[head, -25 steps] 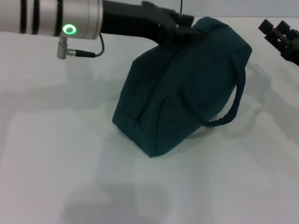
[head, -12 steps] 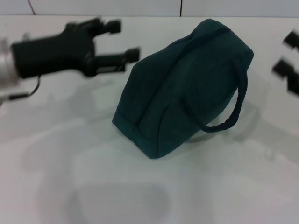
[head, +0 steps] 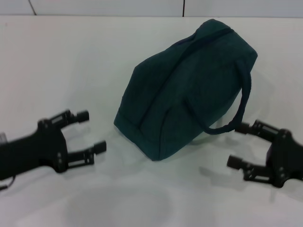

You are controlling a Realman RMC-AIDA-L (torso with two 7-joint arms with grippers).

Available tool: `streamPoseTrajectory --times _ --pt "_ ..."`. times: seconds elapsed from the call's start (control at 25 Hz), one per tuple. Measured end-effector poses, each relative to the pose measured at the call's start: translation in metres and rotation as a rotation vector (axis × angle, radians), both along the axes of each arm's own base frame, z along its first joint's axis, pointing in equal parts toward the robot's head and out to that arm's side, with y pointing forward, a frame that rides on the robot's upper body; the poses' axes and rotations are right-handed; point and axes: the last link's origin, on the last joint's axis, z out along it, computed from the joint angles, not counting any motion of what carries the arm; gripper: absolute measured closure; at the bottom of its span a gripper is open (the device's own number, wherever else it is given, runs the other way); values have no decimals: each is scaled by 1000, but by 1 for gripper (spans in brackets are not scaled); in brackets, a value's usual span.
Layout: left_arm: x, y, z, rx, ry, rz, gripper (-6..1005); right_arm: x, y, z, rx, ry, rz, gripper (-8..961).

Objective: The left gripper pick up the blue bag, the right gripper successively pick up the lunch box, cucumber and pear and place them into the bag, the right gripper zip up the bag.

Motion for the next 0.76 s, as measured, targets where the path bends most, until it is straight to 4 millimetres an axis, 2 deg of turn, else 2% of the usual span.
streamPoseTrajectory --times 0.16,0.32,0.76 --pt "-20 -13 -21 -39 35 62 105 10 -4 -21 -24 -108 -26 105" --pt "-28 -18 -29 -66 57 94 104 16 -6 -34 -38 -175 -46 109" --pt "-26 -20 -29 -84 43 84 104 19 -9 -36 -32 -178 -68 112"
